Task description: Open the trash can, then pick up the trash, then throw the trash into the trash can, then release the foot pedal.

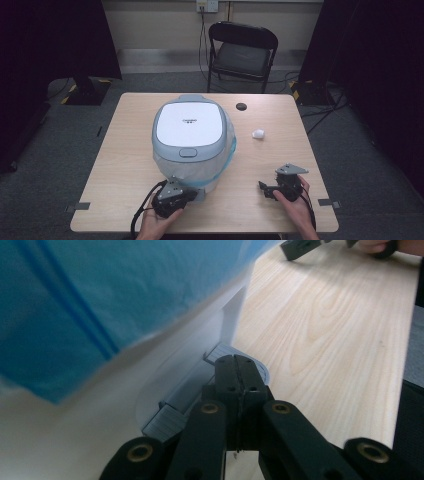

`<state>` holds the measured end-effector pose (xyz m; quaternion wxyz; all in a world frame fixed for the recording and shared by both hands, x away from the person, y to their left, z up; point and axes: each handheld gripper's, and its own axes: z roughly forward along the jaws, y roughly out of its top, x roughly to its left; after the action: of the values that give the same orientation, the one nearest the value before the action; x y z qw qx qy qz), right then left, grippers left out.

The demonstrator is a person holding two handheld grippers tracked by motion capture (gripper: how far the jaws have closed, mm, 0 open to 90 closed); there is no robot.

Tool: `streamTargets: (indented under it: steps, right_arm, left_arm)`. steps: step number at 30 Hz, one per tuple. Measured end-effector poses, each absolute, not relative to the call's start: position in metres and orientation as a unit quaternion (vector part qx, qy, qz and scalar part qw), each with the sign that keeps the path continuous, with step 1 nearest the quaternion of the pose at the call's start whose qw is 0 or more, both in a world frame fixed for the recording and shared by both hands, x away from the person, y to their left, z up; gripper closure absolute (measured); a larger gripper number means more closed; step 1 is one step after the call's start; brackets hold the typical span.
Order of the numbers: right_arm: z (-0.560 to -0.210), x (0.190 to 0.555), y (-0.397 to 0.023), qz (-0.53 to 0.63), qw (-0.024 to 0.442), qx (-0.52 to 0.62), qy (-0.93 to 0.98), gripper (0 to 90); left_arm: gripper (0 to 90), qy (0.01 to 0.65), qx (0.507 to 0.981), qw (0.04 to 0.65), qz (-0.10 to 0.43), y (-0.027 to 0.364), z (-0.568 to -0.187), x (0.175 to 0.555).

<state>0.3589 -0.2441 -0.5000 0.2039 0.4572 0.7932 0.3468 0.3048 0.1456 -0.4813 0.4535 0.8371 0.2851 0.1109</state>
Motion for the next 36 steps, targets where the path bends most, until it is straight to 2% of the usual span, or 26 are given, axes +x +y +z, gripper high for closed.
streamTargets:
  steps: [5, 17, 25, 36]
  right_arm:
    - [-0.5, 0.359, -0.244, 0.346, 0.205, 0.457, 0.794, 14.7]
    - [-0.497, 0.363, -0.247, 0.343, 0.189, 0.452, 0.801, 15.7]
    - [-0.475, 0.38, -0.247, 0.357, 0.2, 0.457, 0.789, 15.4]
    - [-0.466, 0.414, -0.242, 0.35, 0.197, 0.461, 0.792, 15.2]
  left_arm:
    - [90.0, 0.282, 0.835, 0.456, 0.125, 0.145, -0.485, 0.303]
    - [90.0, 0.286, 0.836, 0.456, 0.108, 0.145, -0.489, 0.305]
    - [90.0, 0.286, 0.839, 0.449, 0.11, 0.144, -0.49, 0.305]
    - [90.0, 0.276, 0.848, 0.44, 0.106, 0.145, -0.494, 0.306]
